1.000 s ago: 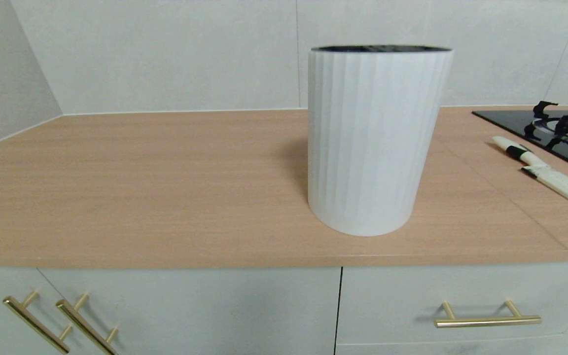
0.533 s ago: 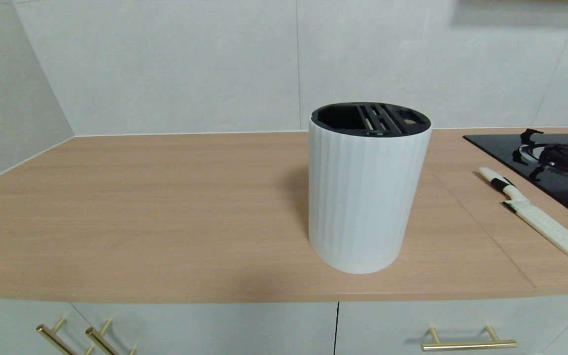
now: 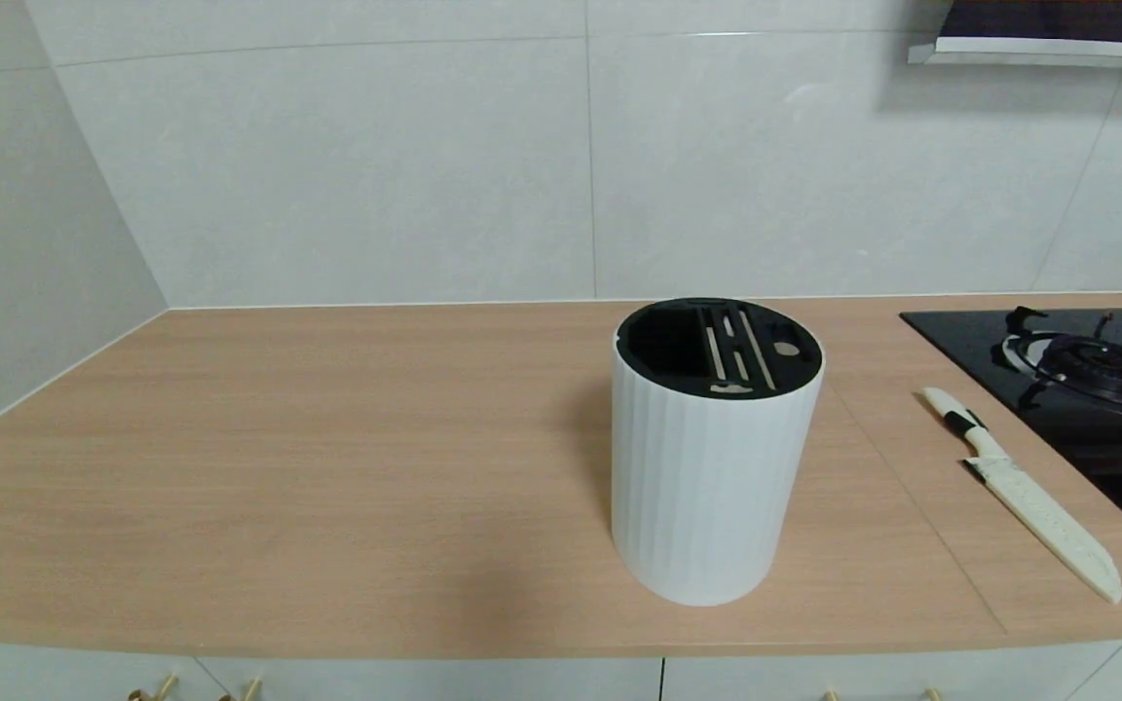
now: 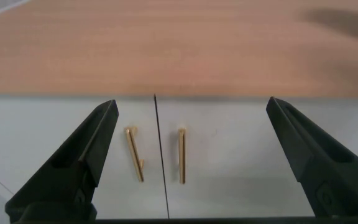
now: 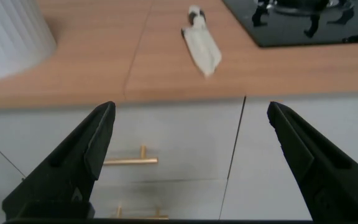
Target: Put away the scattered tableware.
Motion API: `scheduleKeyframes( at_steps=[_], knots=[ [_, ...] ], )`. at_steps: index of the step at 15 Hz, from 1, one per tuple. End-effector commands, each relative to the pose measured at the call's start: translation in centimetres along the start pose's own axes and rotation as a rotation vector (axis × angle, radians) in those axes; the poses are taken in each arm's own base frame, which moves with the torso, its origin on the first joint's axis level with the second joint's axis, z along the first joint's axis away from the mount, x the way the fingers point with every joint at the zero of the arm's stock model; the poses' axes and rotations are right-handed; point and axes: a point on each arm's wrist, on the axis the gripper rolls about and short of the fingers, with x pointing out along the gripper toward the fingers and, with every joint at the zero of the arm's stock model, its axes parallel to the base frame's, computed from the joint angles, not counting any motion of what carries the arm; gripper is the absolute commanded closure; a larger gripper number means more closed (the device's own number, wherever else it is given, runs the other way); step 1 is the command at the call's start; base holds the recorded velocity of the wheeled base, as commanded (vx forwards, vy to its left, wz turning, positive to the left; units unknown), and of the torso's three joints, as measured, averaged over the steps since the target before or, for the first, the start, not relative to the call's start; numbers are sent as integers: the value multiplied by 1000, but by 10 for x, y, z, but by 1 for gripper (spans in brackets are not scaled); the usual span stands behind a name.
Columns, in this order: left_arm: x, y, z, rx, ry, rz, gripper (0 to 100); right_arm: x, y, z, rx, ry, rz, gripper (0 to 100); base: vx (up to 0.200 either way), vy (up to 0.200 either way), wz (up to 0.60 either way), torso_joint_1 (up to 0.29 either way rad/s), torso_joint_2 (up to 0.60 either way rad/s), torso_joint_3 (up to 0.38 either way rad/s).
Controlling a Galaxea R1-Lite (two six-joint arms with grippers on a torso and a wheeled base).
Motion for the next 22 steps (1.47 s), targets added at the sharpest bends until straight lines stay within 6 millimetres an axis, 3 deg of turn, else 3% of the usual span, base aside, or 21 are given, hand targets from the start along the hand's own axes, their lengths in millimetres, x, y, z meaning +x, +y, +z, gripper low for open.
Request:
scheduleKeyframes(
  at_steps=[1, 14, 22],
  knots=[
    [0, 0, 0, -1, 0, 1, 0, 0, 0, 0, 0, 1, 0, 0, 0, 0, 0, 212, -510, -310],
    [0, 0, 0, -1, 0, 1, 0, 0, 0, 0, 0, 1, -2, 0, 0, 0, 0, 242, -553, -315],
    [0, 0, 0, -1, 0, 1, 0, 0, 0, 0, 0, 1, -2, 0, 0, 0, 0, 95, -200, -106]
  ],
)
